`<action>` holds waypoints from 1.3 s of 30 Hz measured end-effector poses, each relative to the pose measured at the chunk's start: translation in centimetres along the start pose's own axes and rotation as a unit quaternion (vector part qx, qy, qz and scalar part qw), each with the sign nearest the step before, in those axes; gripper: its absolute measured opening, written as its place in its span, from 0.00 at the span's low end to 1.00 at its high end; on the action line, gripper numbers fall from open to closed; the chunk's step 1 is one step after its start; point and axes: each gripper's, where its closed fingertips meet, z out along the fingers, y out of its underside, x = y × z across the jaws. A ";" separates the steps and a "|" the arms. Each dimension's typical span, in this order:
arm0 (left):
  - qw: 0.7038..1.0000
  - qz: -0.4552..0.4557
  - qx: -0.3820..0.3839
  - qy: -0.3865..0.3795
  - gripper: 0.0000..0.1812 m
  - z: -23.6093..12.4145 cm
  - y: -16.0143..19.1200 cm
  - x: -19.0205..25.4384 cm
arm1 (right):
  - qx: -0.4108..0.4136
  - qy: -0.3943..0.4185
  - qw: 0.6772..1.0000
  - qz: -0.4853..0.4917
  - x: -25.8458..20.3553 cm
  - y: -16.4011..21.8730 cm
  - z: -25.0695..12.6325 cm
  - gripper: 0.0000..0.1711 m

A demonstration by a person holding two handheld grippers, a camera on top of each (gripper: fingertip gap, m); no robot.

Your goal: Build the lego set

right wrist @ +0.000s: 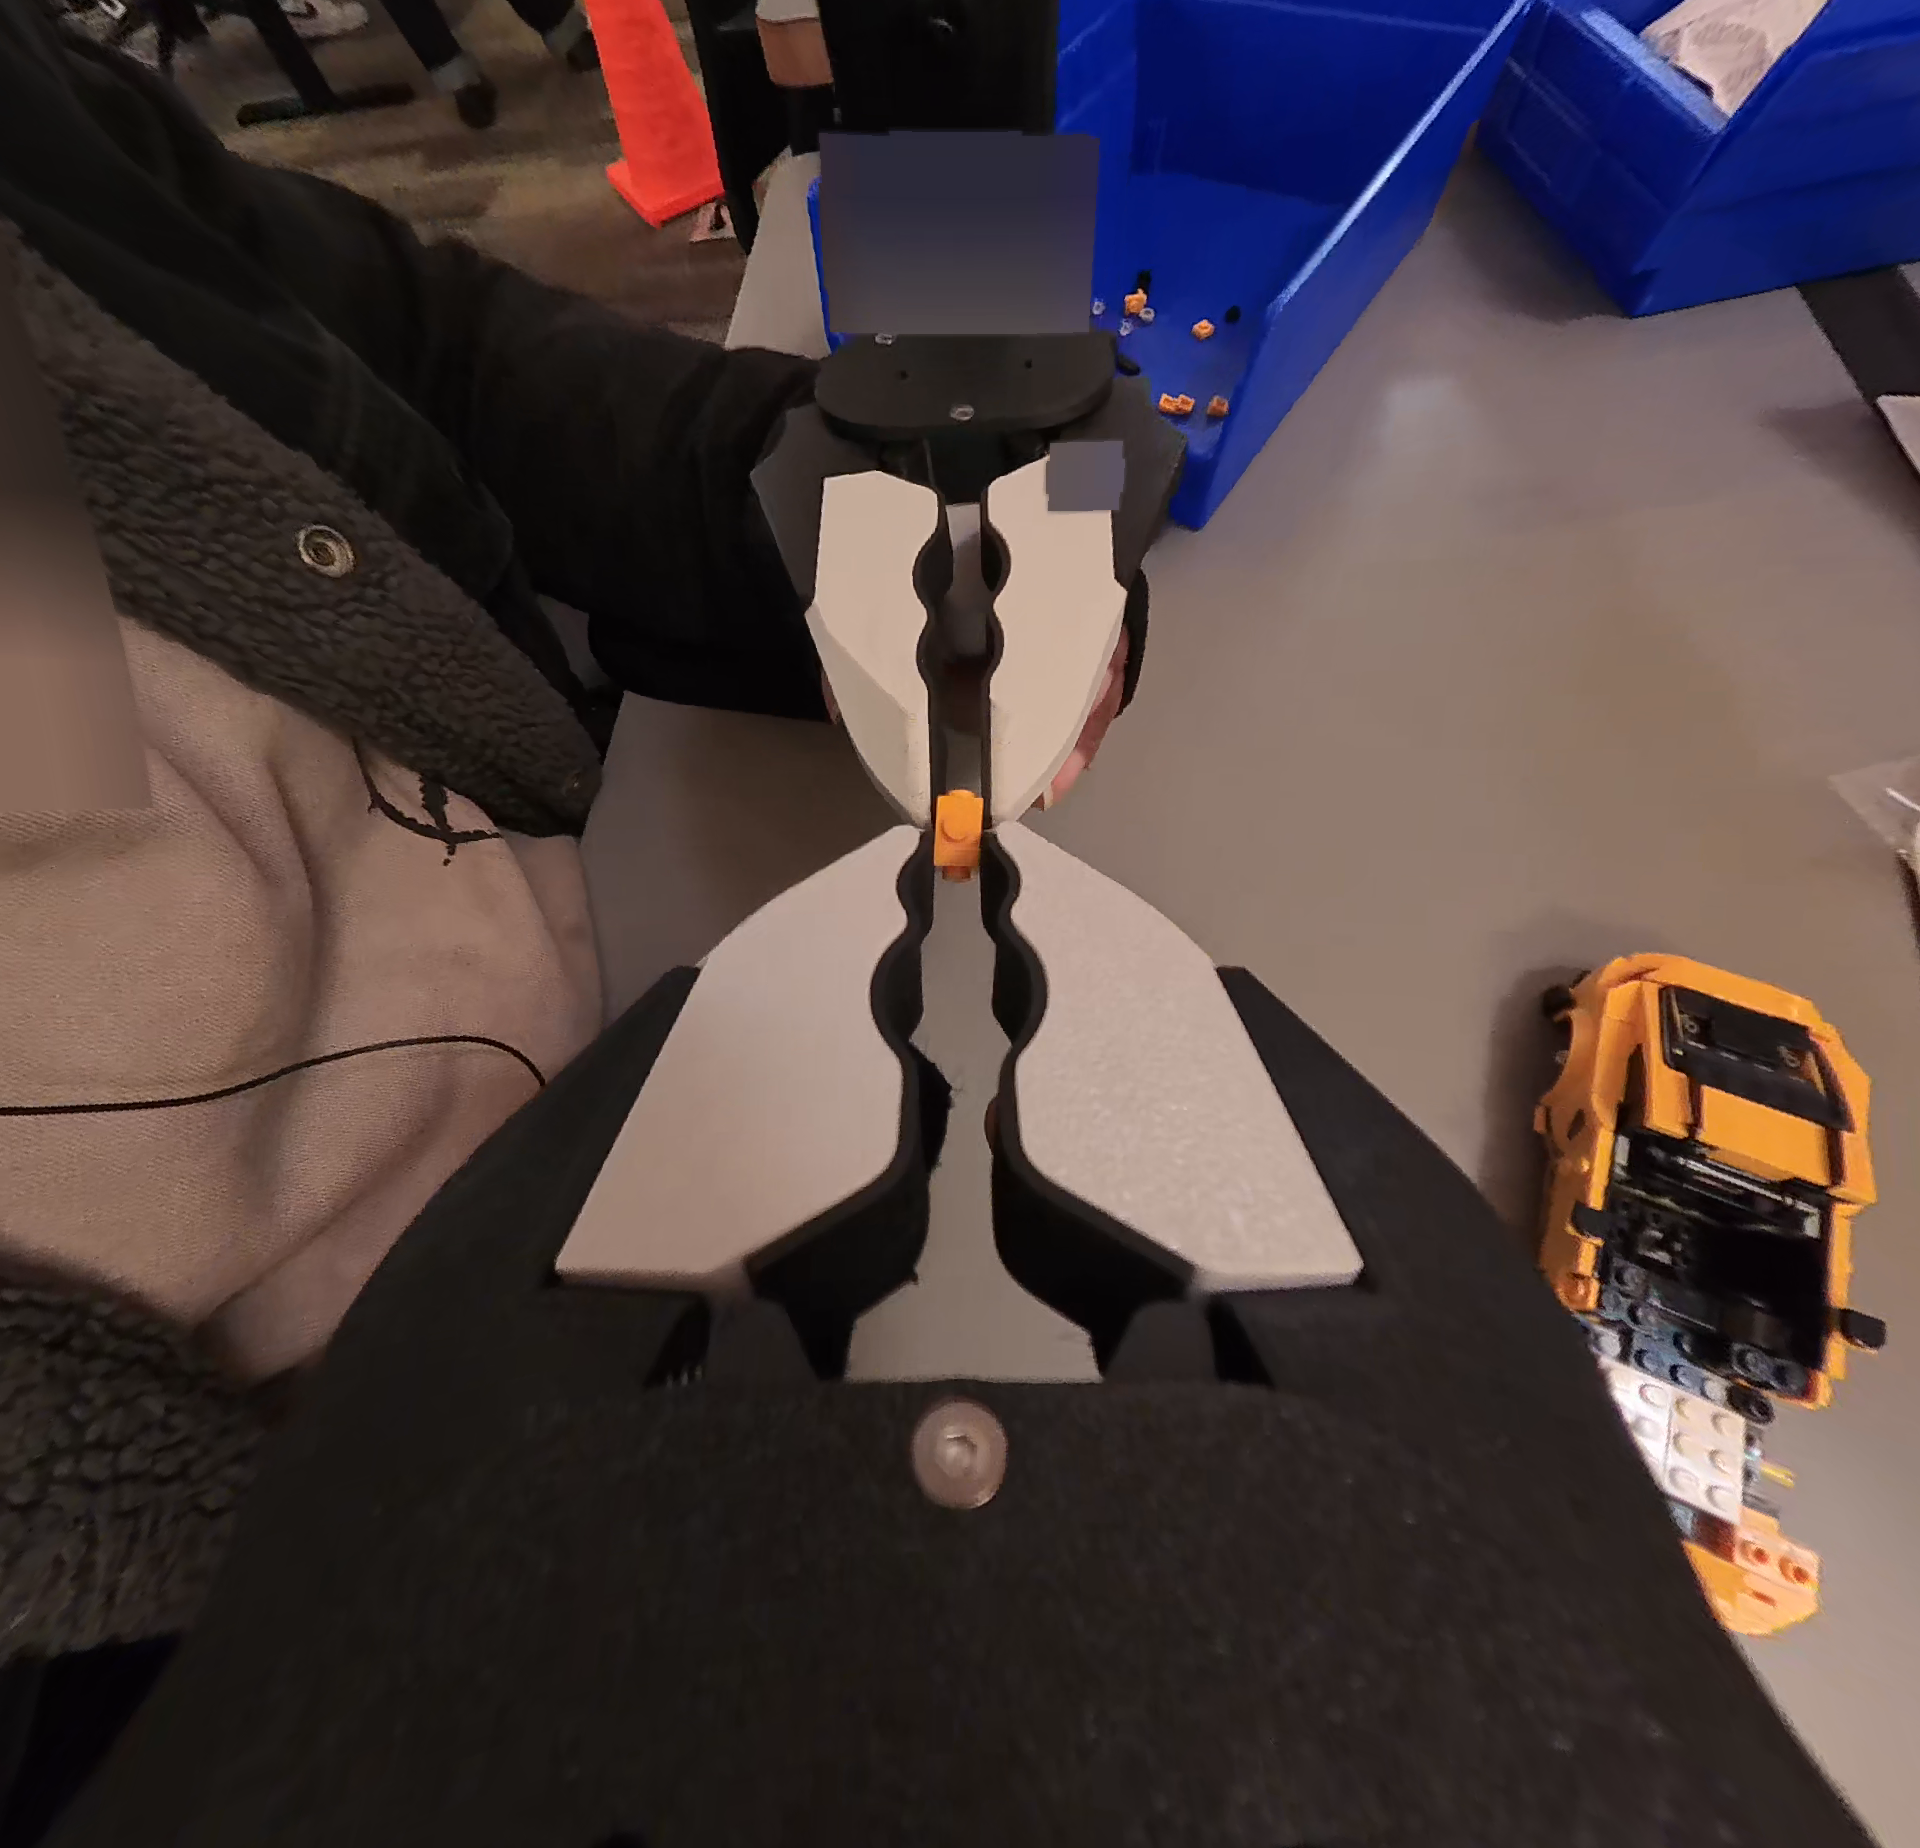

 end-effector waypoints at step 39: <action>0.994 0.071 0.023 -0.085 0.04 -0.8 -2.0 -1.1 | -0.262 0.037 0.958 -0.111 0.9 -2.3 -0.7 0.08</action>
